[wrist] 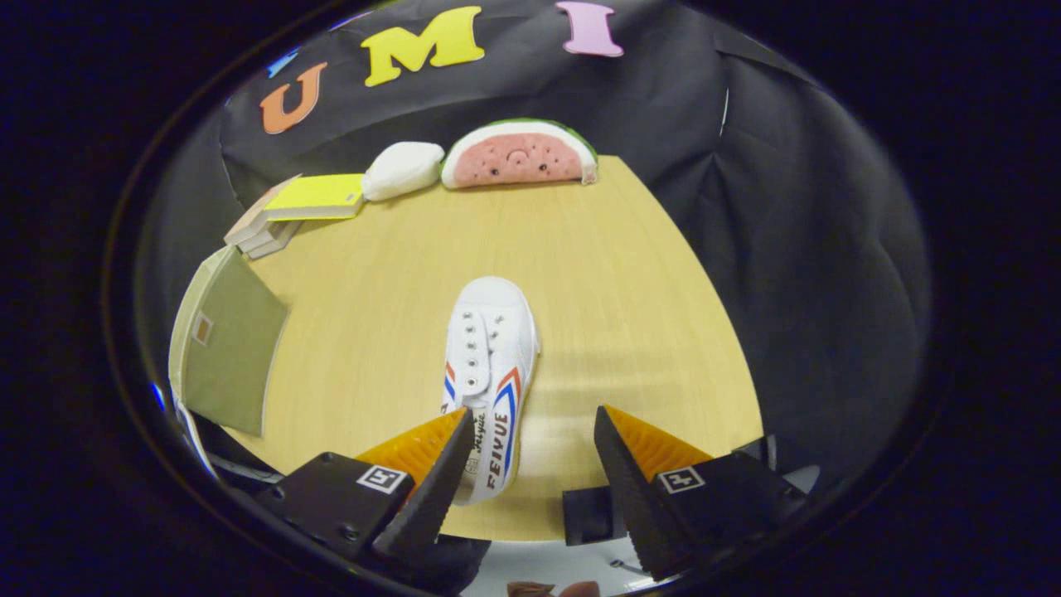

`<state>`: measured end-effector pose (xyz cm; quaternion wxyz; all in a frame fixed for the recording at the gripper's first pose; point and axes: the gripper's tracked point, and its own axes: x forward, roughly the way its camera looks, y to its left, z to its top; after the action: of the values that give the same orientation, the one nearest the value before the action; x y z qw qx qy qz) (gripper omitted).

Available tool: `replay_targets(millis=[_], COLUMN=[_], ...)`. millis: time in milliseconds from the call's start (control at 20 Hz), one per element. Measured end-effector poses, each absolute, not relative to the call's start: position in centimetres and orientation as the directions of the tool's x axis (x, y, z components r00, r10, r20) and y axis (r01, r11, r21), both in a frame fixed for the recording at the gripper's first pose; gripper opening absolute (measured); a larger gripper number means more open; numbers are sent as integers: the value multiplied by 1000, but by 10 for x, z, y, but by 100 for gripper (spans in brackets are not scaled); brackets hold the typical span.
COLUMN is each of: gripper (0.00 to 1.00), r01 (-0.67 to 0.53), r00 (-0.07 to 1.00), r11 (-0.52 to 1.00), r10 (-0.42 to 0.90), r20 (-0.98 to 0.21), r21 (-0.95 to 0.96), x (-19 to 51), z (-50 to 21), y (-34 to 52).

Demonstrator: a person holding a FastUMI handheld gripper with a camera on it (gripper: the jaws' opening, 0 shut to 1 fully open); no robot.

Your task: Open the storage box then place both shoes into the box .Put the left shoe in first, then the right shoe, with the right side of both shoes facing outward in a uniform manner.

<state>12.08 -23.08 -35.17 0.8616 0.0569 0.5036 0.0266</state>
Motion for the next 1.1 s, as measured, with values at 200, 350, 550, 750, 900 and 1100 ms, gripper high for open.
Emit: replay_targets(millis=[200, 350, 550, 750, 900, 1100], gripper=[94, 94, 90, 65, 45, 18], r01=[1, -5, -59, -135, -116, -55], r00=[411, 371, 300, 258, 248, 248], r11=[988, 986, 978, 966, 966, 961], r10=[140, 157, 208, 251, 255, 277], r20=[-901, -915, -931, -933, -935, -928], r21=[154, 167, 200, 223, 232, 272], x=[135, 146, 150, 152, 153, 155], z=[-381, -391, -399, -394, -396, -393], y=[-226, -224, -217, -208, -208, -213])
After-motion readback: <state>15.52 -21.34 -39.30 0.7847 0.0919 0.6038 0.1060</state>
